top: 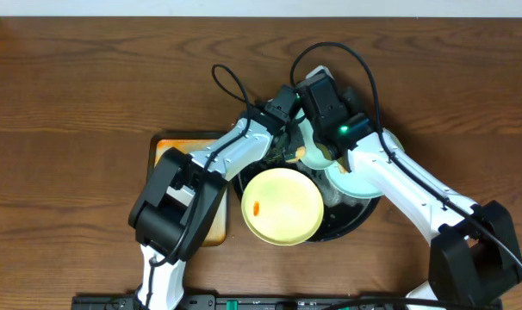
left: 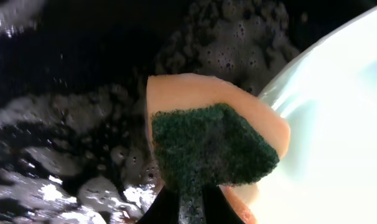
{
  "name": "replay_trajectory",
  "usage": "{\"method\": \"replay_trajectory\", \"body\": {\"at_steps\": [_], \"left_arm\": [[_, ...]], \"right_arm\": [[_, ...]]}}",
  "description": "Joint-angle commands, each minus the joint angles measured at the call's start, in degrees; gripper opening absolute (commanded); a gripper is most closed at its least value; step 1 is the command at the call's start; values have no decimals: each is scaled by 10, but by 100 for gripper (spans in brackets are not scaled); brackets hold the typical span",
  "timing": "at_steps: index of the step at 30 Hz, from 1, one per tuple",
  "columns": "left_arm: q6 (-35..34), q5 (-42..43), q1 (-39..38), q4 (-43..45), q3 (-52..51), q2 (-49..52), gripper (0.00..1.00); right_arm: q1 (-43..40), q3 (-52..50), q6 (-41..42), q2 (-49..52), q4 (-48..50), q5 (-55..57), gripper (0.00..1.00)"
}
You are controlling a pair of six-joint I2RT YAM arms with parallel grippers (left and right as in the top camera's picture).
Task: Clean dirty plates on tray and stack at the side
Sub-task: 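Tilt the plate up with right gripper and scrub it with left sponge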
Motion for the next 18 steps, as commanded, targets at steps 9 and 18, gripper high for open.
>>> {"method": "replay_trajectory", "body": {"at_steps": [9,18], "left_arm": [[39,-116,12,-47,2,-54,8],[52,-120,13,-57,2,-84,13]], "right_arm": [[8,13,1,-6,-9,3,1],[8,13,1,-6,-7,3,1]]}}
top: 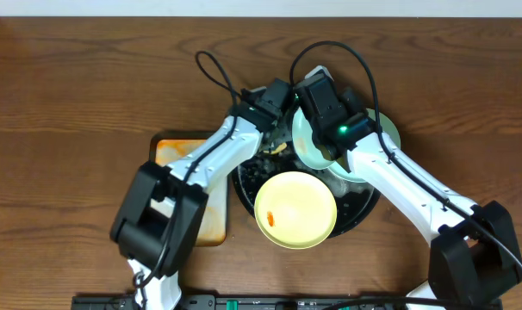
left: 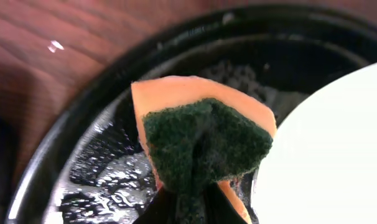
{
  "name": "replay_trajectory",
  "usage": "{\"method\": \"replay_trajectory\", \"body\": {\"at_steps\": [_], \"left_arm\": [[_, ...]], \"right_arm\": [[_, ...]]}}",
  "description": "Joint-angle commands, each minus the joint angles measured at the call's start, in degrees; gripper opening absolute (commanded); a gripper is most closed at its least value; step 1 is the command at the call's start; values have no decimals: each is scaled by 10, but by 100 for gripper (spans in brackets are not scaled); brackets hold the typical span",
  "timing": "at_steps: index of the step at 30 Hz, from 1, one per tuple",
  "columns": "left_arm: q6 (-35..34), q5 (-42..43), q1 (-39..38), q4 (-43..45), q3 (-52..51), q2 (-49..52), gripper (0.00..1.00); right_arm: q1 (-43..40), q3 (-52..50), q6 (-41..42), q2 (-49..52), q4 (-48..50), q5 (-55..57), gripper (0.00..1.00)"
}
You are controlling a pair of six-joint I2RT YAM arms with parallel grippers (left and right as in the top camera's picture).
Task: Clean dirty plates on tray and stack at the side
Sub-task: 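Tilt the plate up with right gripper and scrub it with left sponge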
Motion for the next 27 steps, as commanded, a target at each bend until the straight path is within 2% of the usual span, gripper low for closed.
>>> {"method": "replay_trajectory", "body": {"at_steps": [1,13,20,27], "left_arm": [[13,-17,-1,-8,1,-16,13],[40,-13,7,-39,1,-16,13],[68,51,19,-16,1,-34,12],[105,49,20,-17,1,-57,15]], "right_arm": [[5,10,-3,-6,-3,2,1],[5,18,-3,-42,-1,3,1],[5,18,0,-54,-8,-3,1],[5,24,2,-56,-8,15,1]]}}
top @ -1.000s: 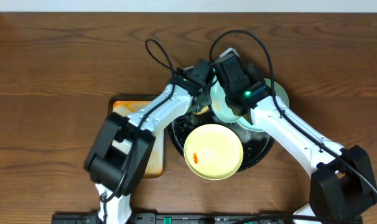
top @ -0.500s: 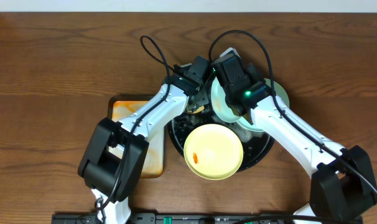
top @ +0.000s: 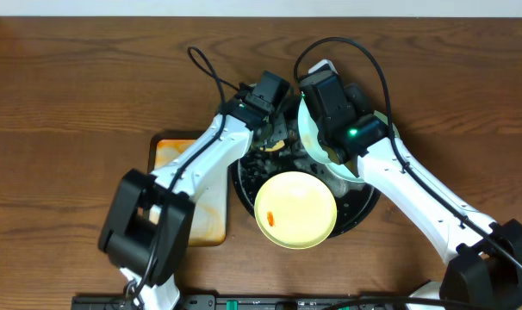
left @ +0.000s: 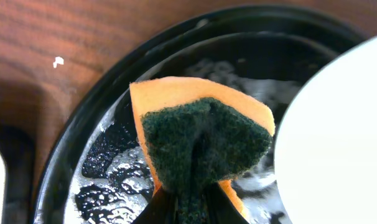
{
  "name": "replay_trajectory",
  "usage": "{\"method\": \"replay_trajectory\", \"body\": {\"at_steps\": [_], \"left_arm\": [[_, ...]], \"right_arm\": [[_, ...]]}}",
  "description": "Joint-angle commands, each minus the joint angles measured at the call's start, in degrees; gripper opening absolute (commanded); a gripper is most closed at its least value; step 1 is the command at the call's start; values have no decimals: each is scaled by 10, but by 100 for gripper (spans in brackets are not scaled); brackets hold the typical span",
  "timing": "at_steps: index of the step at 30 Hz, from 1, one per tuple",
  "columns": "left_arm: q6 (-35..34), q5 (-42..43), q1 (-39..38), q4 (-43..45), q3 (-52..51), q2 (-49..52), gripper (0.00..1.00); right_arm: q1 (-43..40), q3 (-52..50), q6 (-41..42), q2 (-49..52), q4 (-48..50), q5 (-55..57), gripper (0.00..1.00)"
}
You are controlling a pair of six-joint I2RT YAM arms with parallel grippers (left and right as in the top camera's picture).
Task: Clean dirty plates on tray and stack at the side
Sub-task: 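Tilt the plate up with right gripper and scrub it with left sponge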
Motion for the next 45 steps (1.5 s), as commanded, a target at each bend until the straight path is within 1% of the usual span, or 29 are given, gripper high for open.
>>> {"method": "replay_trajectory", "body": {"at_steps": [1,4,7,16,23,32,40,42,45], "left_arm": [[38,5,3,-9,1,-16,15],[52,5,3,-23,-1,-16,15],[52,-15,3,-26,-6,-16,15],[52,-23,7,-30,-17,-3,15],[52,-23,22,-40,-21,4,15],[52,-23,30,-42,-23,4,15],[52,-23,31,-44,-25,4,15],[52,-23,31,-44,-25,4,15],[52,-23,31,-43,-25,4,15]], "right_arm": [[5,21,-7,-14,-1,23,1],[6,21,-57,-21,3,39,1],[14,21,-105,-26,12,62,1],[35,21,-111,-26,25,82,1],[39,21,-111,-30,53,129,1],[47,21,-111,-43,56,126,1],[54,21,-120,-43,51,99,1],[58,21,-122,-47,47,117,1],[53,21,-125,-47,53,75,1]]}}
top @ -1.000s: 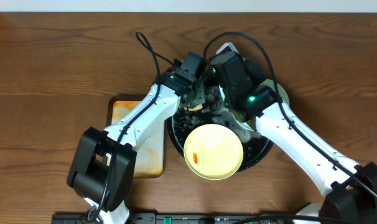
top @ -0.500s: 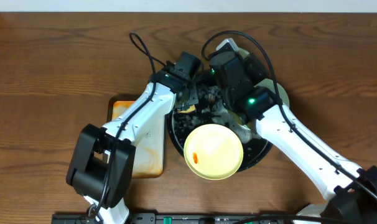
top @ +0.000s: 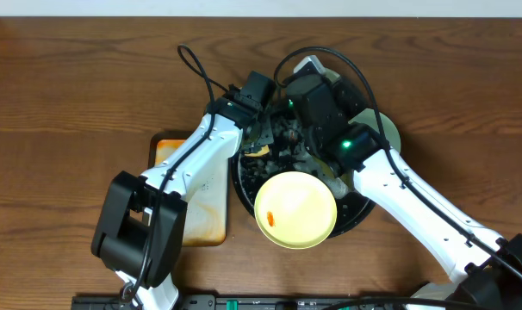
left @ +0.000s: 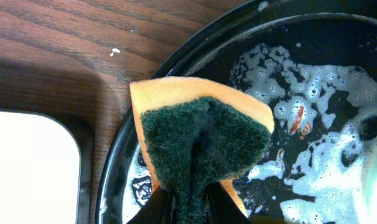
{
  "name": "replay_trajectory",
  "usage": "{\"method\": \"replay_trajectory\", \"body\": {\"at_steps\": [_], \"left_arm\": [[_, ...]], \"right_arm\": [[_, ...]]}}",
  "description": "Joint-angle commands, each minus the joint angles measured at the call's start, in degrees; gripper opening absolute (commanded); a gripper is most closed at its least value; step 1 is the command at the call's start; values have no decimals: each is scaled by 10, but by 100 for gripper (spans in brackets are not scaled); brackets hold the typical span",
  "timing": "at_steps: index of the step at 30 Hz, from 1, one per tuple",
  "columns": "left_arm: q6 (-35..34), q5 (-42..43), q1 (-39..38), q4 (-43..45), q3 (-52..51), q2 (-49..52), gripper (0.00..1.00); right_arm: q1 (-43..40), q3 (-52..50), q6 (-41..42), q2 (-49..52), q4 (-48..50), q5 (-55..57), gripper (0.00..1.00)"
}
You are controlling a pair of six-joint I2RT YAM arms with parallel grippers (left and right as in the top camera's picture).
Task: Clean dirty plates on tray and stack at the side
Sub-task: 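Tilt the plate up with right gripper and scrub it with left sponge, then carry the pale green plate right and set it on the table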
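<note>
My left gripper [left: 183,208] is shut on an orange sponge with a green scouring face [left: 201,143]. It holds the sponge over the left rim of the round black basin [left: 123,162], whose floor is covered in suds. In the overhead view the left gripper [top: 263,139] is at the basin's back left. A yellow plate [top: 295,209] with an orange smear lies in the basin's front. My right arm's wrist [top: 320,110] covers its own fingers at the basin's back. A pale green plate [top: 388,131] shows beside it, mostly hidden.
An orange board [top: 188,194] lies left of the basin [top: 244,194], partly under my left arm. In the left wrist view a flat pale thing with a dark rim [left: 27,168] lies at the far left. Both arms' cables loop over the table's back.
My left gripper, still holding the sponge, has moved left to the basin's rim. The pale plate's edge has left its view. My right wrist now sits further left over the basin's back.
At first the sponge was down in the suds against the pale green plate's edge. Then it was clear of the plate, near the basin's far rim, and the yellow plate lay a little further right. It then moved further left, and now it is over the left rim.
</note>
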Motion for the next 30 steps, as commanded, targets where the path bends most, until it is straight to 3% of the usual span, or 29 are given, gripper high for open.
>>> {"method": "replay_trajectory", "body": {"at_steps": [1,14,23,30], "left_arm": [[8,-9,4,0,-9,8,16],[8,-9,4,2,-9,8,16],[8,-9,4,3,-9,8,16],[8,-5,4,1,-9,8,16]], "right_arm": [[3,14,-8,-18,1,-19,1],[-1,14,53,-20,-30,11,1],[-23,14,103,-19,-44,-47,1],[-102,14,275,-38,-95,-110,1]]}}
